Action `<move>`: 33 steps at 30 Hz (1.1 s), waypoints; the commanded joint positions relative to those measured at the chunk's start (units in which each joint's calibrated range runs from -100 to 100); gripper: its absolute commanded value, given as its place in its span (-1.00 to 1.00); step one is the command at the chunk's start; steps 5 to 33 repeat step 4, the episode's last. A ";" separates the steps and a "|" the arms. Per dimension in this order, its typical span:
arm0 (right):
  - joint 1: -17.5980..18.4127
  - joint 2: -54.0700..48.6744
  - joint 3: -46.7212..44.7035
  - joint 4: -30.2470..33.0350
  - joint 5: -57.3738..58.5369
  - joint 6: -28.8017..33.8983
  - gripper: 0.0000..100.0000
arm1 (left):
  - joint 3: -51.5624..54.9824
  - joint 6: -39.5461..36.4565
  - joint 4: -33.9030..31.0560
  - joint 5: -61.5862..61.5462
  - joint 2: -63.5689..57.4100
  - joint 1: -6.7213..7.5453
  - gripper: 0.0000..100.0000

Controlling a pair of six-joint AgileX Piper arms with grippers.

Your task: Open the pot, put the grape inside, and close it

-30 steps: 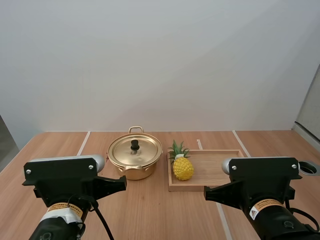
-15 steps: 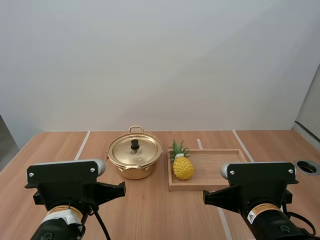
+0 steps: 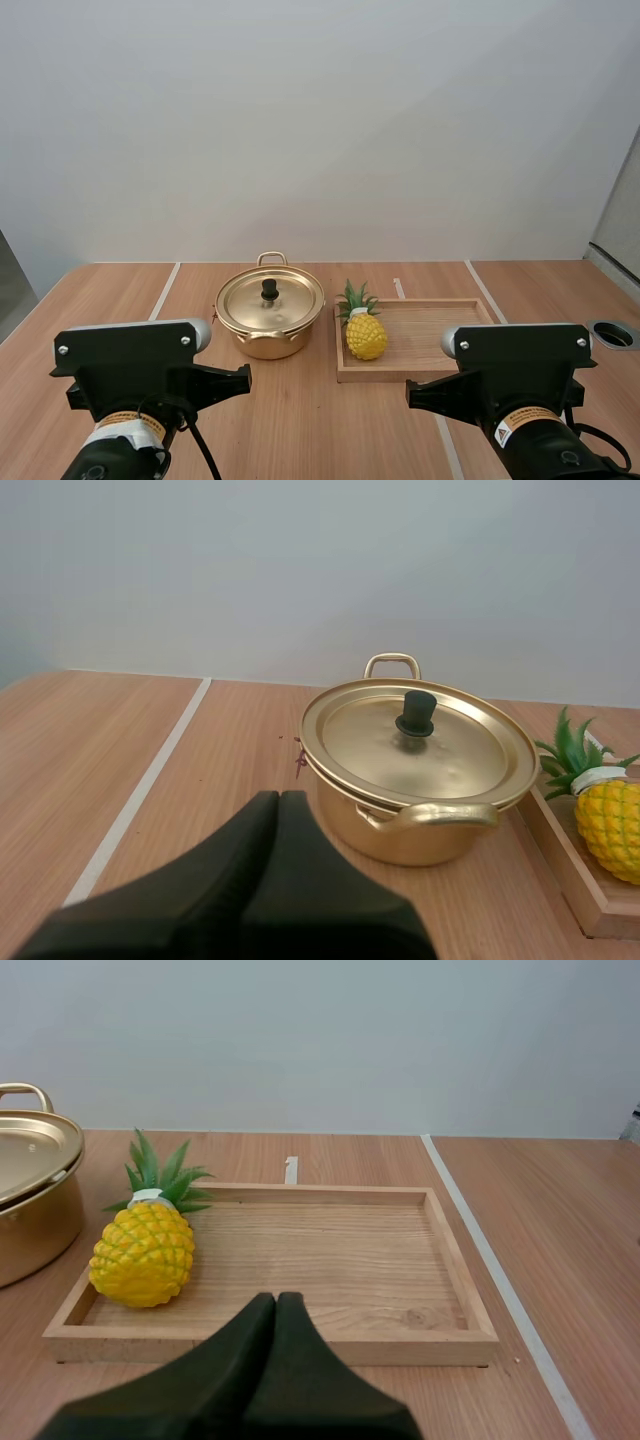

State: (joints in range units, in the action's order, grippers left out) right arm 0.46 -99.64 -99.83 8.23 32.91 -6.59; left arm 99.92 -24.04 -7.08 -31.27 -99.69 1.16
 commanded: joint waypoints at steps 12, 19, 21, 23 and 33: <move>-0.17 -0.36 -0.17 0.27 -1.26 0.07 -1.00 | 0.08 0.20 0.20 0.16 -0.31 -0.08 -1.00; -0.17 -0.36 -0.17 0.27 -1.26 0.07 -1.00 | 0.08 0.20 0.20 0.16 -0.31 -0.08 -1.00; -0.17 -0.36 -0.17 0.27 -1.26 0.07 -1.00 | 0.08 0.20 0.20 0.16 -0.31 -0.08 -1.00; -0.17 -0.36 -0.17 0.27 -1.26 0.07 -1.00 | 0.08 0.20 0.20 0.16 -0.31 -0.08 -1.00; -0.17 -0.36 -0.17 0.27 -1.26 0.07 -1.00 | 0.08 0.20 0.20 0.16 -0.31 -0.08 -1.00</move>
